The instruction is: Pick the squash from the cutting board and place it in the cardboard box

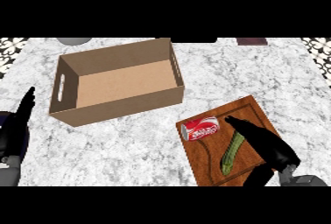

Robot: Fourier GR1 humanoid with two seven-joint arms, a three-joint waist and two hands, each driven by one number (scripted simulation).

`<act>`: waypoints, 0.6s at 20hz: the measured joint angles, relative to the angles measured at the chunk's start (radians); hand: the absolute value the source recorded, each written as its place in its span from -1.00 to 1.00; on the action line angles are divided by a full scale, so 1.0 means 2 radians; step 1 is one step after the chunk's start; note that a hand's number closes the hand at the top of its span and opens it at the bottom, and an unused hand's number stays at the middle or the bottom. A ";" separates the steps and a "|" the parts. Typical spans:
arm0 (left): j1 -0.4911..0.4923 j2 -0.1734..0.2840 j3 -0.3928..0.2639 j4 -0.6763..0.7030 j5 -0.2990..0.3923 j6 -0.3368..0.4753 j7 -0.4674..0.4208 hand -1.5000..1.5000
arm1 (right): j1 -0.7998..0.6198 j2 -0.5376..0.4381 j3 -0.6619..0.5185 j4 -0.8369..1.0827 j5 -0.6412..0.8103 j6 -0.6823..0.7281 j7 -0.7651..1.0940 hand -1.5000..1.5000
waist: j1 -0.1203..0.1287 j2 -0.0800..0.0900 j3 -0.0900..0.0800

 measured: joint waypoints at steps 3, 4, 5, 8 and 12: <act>-0.004 0.003 0.010 0.003 -0.001 -0.011 -0.001 0.00 | -0.013 0.012 -0.003 0.028 0.014 -0.001 0.001 -1.00 | 0.000 0.000 0.000; -0.008 0.002 0.012 0.005 -0.001 -0.012 0.000 0.00 | -0.017 0.021 0.003 0.037 0.024 -0.007 0.004 -1.00 | 0.001 -0.001 -0.001; -0.008 0.001 0.014 0.004 -0.002 -0.014 -0.001 0.00 | -0.015 0.031 0.009 0.041 0.034 -0.015 0.006 1.00 | 0.001 -0.001 -0.001; -0.005 -0.012 0.010 -0.004 -0.014 -0.006 0.002 0.00 | -0.021 0.036 0.011 0.058 0.065 -0.049 -0.011 1.00 | 0.001 -0.003 -0.002; -0.007 -0.015 0.013 0.001 -0.019 -0.008 0.000 0.00 | -0.034 0.041 0.008 0.086 0.104 -0.108 -0.040 1.00 | 0.001 -0.003 -0.003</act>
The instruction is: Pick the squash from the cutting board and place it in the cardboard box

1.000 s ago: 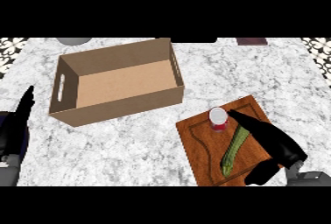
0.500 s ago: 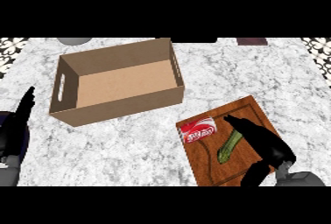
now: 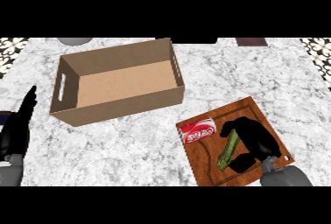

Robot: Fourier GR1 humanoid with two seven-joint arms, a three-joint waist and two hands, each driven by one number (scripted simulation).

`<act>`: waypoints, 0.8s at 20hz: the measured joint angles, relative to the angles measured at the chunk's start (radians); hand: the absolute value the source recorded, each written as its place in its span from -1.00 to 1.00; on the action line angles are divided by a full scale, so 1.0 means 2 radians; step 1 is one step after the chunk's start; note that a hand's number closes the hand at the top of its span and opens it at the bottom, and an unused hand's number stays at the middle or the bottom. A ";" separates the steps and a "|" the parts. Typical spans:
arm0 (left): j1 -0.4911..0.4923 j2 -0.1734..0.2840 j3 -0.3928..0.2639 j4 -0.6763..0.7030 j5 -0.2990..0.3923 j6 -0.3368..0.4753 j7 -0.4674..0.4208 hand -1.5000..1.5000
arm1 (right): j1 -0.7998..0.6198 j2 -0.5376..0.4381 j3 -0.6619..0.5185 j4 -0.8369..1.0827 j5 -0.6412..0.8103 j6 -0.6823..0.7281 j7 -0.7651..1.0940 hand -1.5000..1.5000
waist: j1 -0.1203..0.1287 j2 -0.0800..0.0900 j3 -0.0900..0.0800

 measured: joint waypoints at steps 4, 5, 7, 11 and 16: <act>0.004 0.002 0.002 -0.014 -0.001 -0.007 0.008 0.00 | -0.001 0.024 0.008 0.007 0.047 -0.049 0.027 1.00 | -0.001 -0.001 -0.002; 0.005 0.001 0.003 -0.011 -0.001 -0.006 0.005 0.00 | 0.004 0.038 0.015 -0.005 0.064 -0.053 0.059 1.00 | -0.003 -0.002 -0.003; 0.004 0.001 0.004 -0.013 -0.002 -0.005 0.009 0.00 | 0.022 0.063 0.032 -0.025 0.098 -0.069 0.122 1.00 | -0.007 -0.004 -0.005; 0.003 0.006 0.010 -0.011 0.001 -0.008 0.009 0.00 | 0.041 0.100 0.092 -0.058 0.149 -0.113 0.265 1.00 | -0.006 -0.003 -0.003; 0.008 0.006 0.012 -0.005 0.001 -0.010 0.000 0.00 | 0.034 0.120 0.178 -0.103 0.243 -0.122 0.418 1.00 | -0.004 -0.001 0.001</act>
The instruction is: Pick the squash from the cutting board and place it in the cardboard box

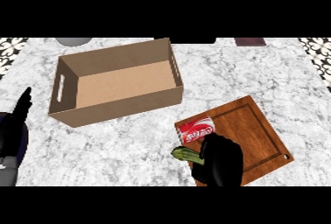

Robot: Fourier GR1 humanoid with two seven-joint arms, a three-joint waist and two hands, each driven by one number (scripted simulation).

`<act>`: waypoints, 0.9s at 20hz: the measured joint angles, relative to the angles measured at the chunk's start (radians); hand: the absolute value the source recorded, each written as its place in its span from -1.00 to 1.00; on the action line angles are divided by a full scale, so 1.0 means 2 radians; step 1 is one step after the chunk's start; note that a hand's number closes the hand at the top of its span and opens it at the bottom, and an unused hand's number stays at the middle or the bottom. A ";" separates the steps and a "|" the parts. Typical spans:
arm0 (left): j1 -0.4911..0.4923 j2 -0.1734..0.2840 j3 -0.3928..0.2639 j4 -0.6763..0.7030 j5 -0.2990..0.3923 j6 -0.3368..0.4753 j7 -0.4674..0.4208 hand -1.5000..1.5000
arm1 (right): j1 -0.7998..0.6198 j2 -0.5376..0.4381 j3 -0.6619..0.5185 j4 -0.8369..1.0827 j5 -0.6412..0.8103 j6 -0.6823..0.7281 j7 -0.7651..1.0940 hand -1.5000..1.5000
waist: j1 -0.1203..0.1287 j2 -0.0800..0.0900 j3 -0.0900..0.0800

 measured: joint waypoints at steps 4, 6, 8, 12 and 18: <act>-0.004 -0.001 0.001 0.008 0.000 -0.002 -0.006 0.00 | -0.032 0.003 0.052 -0.040 0.064 0.010 0.041 1.00 | 0.001 0.001 0.001; -0.008 -0.004 -0.002 0.008 -0.004 0.000 0.000 0.00 | -0.058 0.003 0.068 -0.059 0.093 0.019 0.046 1.00 | 0.002 0.002 0.001; -0.011 -0.008 -0.004 0.008 -0.007 0.003 0.001 0.00 | -0.093 0.003 0.084 -0.075 0.107 0.034 0.050 1.00 | 0.003 0.002 0.001; -0.020 -0.009 -0.005 0.014 -0.011 0.001 -0.002 0.00 | -0.182 0.003 0.099 -0.060 0.082 0.047 0.065 1.00 | 0.008 0.004 0.002; -0.026 -0.014 -0.009 0.020 -0.013 -0.003 -0.006 0.00 | -0.304 0.003 0.060 -0.018 -0.011 0.038 0.070 1.00 | 0.018 0.005 0.002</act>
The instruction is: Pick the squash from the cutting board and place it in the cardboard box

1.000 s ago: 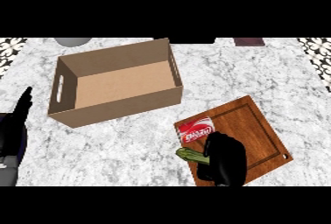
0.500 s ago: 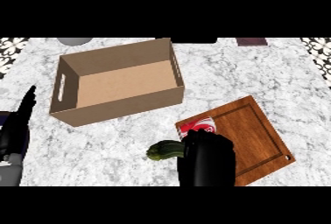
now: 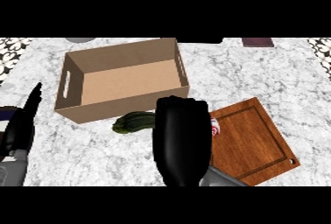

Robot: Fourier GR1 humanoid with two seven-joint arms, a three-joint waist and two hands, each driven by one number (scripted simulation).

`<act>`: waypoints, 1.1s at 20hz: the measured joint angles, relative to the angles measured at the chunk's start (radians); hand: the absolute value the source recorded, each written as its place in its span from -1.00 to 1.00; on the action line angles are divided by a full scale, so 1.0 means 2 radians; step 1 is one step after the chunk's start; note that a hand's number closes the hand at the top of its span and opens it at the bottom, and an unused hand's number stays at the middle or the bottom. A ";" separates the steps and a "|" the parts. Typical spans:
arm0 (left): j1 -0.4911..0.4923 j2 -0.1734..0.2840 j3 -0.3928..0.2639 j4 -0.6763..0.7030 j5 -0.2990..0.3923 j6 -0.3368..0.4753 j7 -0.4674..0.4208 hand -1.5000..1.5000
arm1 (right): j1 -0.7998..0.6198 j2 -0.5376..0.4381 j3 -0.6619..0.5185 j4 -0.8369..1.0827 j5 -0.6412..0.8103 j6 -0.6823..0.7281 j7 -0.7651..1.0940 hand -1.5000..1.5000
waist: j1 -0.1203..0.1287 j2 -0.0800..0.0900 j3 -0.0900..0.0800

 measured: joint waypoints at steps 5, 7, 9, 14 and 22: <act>-0.005 -0.002 -0.004 -0.001 -0.004 -0.001 -0.002 0.00 | -0.081 0.001 -0.052 0.073 -0.054 -0.035 -0.006 1.00 | 0.009 0.002 0.000; -0.009 -0.005 -0.007 -0.003 -0.007 0.001 0.002 0.00 | -0.113 0.002 -0.075 0.105 -0.072 -0.048 -0.010 1.00 | 0.013 0.003 0.000; -0.011 -0.006 -0.010 -0.008 -0.007 -0.001 0.006 0.00 | -0.132 0.002 -0.095 0.141 -0.088 -0.069 -0.017 1.00 | 0.019 0.004 0.000; -0.022 -0.003 -0.009 0.003 -0.006 -0.006 0.000 0.00 | -0.185 0.003 -0.139 0.227 -0.134 -0.120 -0.029 1.00 | 0.026 0.008 0.000; -0.042 -0.009 -0.017 0.008 -0.011 -0.008 0.005 0.00 | -0.256 0.004 -0.185 0.397 -0.196 -0.215 -0.068 1.00 | 0.038 0.014 0.000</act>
